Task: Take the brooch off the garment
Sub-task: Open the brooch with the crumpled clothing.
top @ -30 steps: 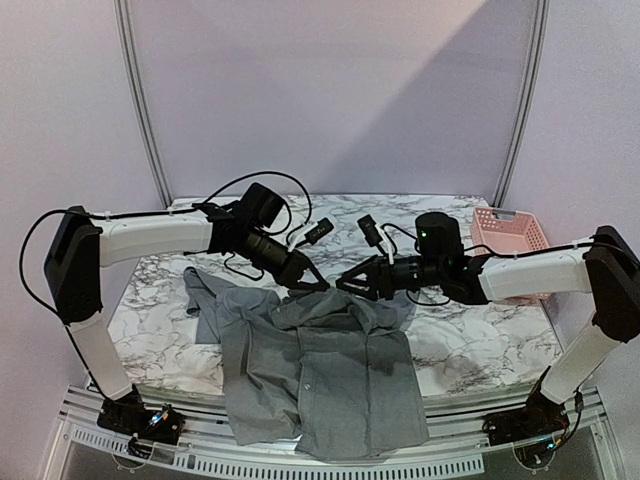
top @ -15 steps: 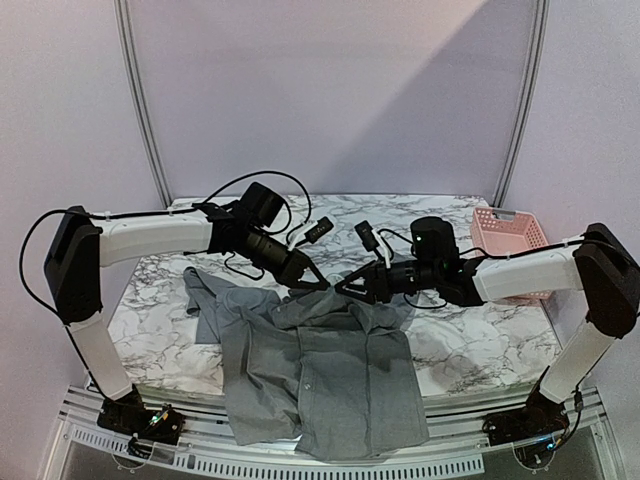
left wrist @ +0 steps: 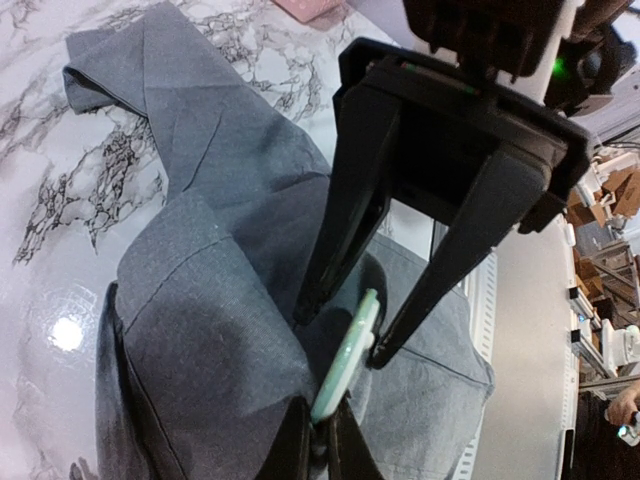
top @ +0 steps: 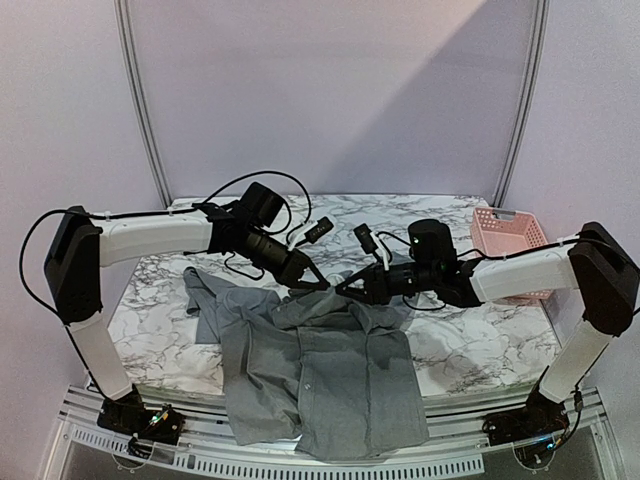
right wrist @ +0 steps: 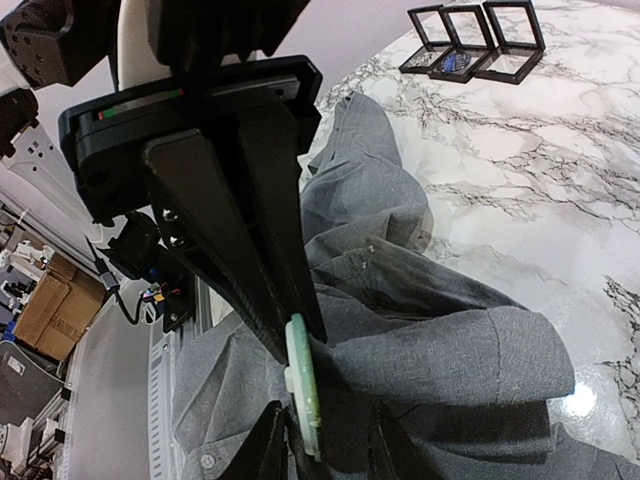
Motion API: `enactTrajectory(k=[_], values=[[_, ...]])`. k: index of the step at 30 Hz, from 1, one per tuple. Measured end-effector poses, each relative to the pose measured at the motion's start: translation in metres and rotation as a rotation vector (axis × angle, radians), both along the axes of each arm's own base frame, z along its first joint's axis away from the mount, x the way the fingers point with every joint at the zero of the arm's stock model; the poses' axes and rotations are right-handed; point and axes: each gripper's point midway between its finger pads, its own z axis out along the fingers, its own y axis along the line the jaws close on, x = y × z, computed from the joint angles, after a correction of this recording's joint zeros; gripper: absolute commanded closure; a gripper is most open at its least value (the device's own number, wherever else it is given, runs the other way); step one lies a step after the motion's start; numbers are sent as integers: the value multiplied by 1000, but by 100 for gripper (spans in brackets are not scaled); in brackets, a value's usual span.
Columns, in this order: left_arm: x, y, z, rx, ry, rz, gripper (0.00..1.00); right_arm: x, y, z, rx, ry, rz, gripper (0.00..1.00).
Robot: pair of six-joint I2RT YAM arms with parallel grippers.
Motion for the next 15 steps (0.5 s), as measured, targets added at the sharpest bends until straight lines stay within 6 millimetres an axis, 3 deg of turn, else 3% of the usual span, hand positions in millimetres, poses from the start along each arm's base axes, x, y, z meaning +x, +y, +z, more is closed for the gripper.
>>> enactTrajectory(k=[15], values=[[1,0,0,2,-2,3,100,1,0,0,-3,-2,-9,84]])
